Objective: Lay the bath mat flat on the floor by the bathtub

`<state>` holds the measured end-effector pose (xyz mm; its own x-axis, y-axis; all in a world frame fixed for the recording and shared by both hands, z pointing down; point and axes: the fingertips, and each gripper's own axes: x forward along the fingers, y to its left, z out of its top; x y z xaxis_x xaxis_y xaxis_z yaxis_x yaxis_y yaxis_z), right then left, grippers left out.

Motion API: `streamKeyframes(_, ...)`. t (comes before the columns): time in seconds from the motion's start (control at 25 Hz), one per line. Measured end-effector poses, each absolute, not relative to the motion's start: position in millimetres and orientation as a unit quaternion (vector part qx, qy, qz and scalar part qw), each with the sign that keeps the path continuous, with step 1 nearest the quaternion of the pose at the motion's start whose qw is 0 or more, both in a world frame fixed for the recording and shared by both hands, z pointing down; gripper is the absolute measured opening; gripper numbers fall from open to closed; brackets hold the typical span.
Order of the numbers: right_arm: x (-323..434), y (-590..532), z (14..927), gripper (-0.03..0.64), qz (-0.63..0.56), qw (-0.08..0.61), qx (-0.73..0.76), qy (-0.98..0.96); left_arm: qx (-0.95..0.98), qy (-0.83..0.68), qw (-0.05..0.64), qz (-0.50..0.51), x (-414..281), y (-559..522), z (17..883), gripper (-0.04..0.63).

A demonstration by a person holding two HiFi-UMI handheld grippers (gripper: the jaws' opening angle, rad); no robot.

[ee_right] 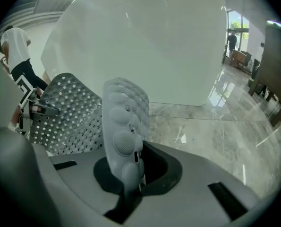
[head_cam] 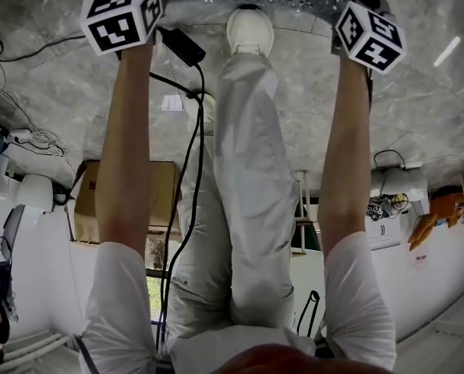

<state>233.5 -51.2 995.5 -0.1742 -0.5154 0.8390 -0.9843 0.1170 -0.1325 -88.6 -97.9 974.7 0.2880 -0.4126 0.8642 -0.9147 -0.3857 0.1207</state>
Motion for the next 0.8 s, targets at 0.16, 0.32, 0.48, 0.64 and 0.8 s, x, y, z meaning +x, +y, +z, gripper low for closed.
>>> streamKeyframes(0.16, 271, -58, 1012, 0.020, 0.361, 0.314, 0.573, -0.665, 0.731, -0.461, 0.314, 0.392, -115, -114, 994, 0.014)
streamKeyframes(0.32, 295, -60, 1033, 0.020, 0.360, 0.313, 0.578, -0.663, 0.731, -0.463, 0.304, 0.398, -135, -125, 1014, 0.014)
streamKeyframes(0.48, 311, -66, 1057, 0.020, 0.369, 0.309, 0.580, -0.658, 0.724, -0.471, 0.302, 0.403, -153, -137, 1035, 0.014)
streamKeyframes(0.64, 321, -66, 1079, 0.021, 0.385, 0.310, 0.571, -0.655, 0.718, -0.475, 0.316, 0.399, -170, -142, 1054, 0.015)
streamKeyframes(0.8, 330, -63, 1095, 0.032, 0.422, 0.281, 0.547, -0.666, 0.730, -0.450, 0.330, 0.394, -174, -144, 1072, 0.017)
